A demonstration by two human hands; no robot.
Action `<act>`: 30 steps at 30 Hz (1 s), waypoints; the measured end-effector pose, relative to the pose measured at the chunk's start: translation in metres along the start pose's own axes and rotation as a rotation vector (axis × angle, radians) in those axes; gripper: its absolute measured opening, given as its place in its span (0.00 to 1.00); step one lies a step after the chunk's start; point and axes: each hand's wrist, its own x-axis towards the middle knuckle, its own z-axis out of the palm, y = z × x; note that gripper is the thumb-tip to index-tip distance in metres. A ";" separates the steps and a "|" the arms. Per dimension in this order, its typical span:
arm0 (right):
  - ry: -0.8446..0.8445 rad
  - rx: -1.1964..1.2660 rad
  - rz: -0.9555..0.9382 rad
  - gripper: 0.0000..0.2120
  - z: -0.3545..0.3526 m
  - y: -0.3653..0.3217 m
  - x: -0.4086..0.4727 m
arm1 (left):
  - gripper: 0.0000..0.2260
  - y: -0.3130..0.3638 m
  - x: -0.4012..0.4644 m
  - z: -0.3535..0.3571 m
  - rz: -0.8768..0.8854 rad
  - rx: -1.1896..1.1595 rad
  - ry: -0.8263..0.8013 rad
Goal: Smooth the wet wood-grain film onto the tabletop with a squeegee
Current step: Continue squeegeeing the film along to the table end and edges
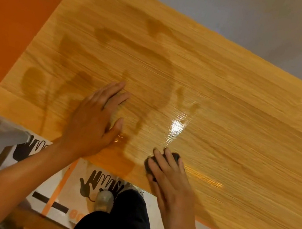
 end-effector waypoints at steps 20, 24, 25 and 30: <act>0.243 0.024 0.236 0.15 0.005 -0.010 0.150 | 0.26 -0.003 0.004 -0.009 -0.007 -0.114 -0.046; 0.185 -0.013 0.159 0.16 0.007 -0.011 0.125 | 0.25 -0.009 0.050 -0.021 -0.105 -0.147 0.007; 0.147 -0.051 0.107 0.17 0.002 -0.005 0.108 | 0.24 -0.012 0.066 -0.024 -0.100 -0.138 0.009; 0.428 -0.096 0.463 0.17 -0.042 0.045 0.065 | 0.23 -0.034 0.115 -0.027 -0.009 -0.031 -0.057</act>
